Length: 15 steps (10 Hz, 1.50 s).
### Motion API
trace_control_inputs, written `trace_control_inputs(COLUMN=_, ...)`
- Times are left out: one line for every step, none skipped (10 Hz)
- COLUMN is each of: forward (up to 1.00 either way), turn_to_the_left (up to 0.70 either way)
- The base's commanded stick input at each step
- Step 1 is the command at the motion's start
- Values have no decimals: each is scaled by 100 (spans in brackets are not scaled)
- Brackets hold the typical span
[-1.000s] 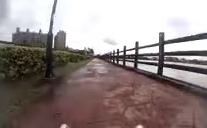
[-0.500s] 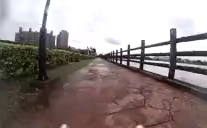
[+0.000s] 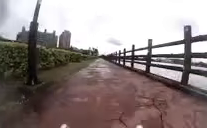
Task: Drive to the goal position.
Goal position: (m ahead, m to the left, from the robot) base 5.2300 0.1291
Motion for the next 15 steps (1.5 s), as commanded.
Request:
trace_control_inputs(forward=85, turn_to_the_left=1)
trace_control_inputs(forward=85, turn_to_the_left=1)
trace_control_inputs(forward=85, turn_to_the_left=1)
trace_control_inputs(forward=85, turn_to_the_left=1)
trace_control_inputs(forward=85, turn_to_the_left=1)
trace_control_inputs(forward=85, turn_to_the_left=1)
trace_control_inputs(forward=85, turn_to_the_left=1)
trace_control_inputs(forward=85, turn_to_the_left=1)
trace_control_inputs(forward=85, turn_to_the_left=1)
trace_control_inputs(forward=85, turn_to_the_left=1)
trace_control_inputs(forward=85, turn_to_the_left=1)
trace_control_inputs(forward=85, turn_to_the_left=-12)
trace_control_inputs(forward=85, turn_to_the_left=-27)
trace_control_inputs(forward=85, turn_to_the_left=-33)
trace_control_inputs(forward=85, turn_to_the_left=-10)
